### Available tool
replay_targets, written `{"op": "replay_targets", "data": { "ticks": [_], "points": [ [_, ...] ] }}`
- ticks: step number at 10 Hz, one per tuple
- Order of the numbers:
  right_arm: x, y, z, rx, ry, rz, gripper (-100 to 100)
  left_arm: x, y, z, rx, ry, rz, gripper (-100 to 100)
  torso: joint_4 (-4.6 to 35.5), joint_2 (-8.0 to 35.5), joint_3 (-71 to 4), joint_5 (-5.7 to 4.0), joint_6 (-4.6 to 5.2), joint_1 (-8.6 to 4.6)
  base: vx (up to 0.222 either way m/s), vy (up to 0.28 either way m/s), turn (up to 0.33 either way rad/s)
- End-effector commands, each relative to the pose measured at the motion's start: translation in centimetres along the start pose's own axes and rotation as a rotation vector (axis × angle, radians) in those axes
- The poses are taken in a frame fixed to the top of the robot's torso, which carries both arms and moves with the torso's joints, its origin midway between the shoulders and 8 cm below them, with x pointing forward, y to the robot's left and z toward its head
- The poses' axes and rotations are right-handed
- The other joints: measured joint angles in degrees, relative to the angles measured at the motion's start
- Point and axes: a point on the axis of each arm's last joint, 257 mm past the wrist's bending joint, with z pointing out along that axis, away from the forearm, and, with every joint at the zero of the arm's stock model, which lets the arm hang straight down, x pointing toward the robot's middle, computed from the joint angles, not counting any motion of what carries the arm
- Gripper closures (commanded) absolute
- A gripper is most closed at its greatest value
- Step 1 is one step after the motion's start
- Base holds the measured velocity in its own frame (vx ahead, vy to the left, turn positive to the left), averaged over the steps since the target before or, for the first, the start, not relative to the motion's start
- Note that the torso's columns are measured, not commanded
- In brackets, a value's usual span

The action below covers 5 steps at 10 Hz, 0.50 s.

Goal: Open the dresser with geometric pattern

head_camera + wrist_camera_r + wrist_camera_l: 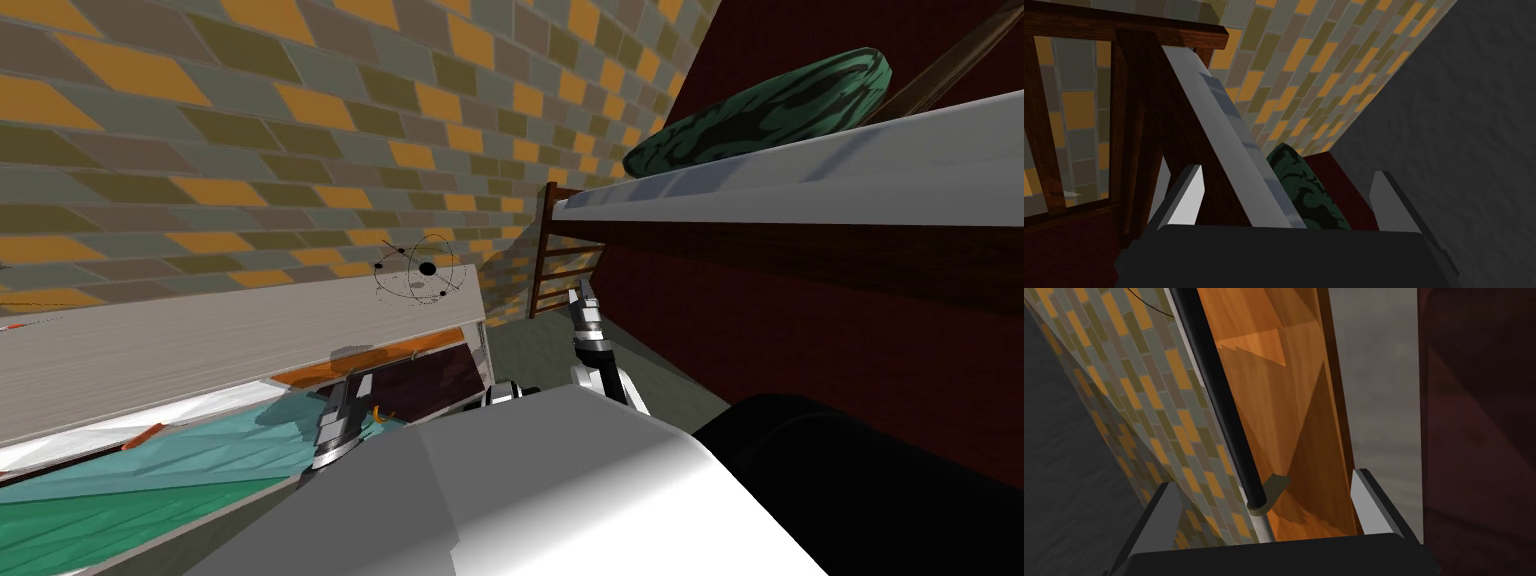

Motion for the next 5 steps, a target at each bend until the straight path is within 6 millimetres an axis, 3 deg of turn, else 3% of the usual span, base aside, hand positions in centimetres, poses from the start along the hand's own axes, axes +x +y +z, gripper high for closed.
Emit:
{"op": "replay_targets", "data": {
  "ticks": [1, 2, 4, 5],
  "points": [
    [0.0, 0.0, 0.0, 0.0, 0.0, 0.0, 0, -3.7, -0.1, 0.0, -0.007, -0.032, 0.012, -100, 0.0, 0.0, 0.0, 0.0, 0.05, -0.04, 0.007, -0.103, -0.068],
    [0.0, 0.0, 0.0, 0.0, 0.0, 0.0, 0, -6.2, -0.4, 0.1, -0.002, -0.052, 0.015, -100, 0.0, 0.0, 0.0, 0.03, 0.01, 0.07, 0.001, -0.127, -0.137],
    [0.0, 0.0, 0.0, 0.0, 0.0, 0.0, 0, -6.5, -0.5, 0.0, 0.0, -0.059, 0.021, -100, 0.3, 0.1, 0.0, -0.38, 0.12, -0.19, -0.007, -0.067, -0.023],
    [0.0, 0.0, 0.0, 0.0, 0.0, 0.0, 0, -9.0, -1.3, 0.5, 0.023, -0.08, 0.028, -100, 0.2, 0.1, 0.0, -0.35, 0.06, -0.11, -0.006, -0.088, -0.132]
  ]
}}
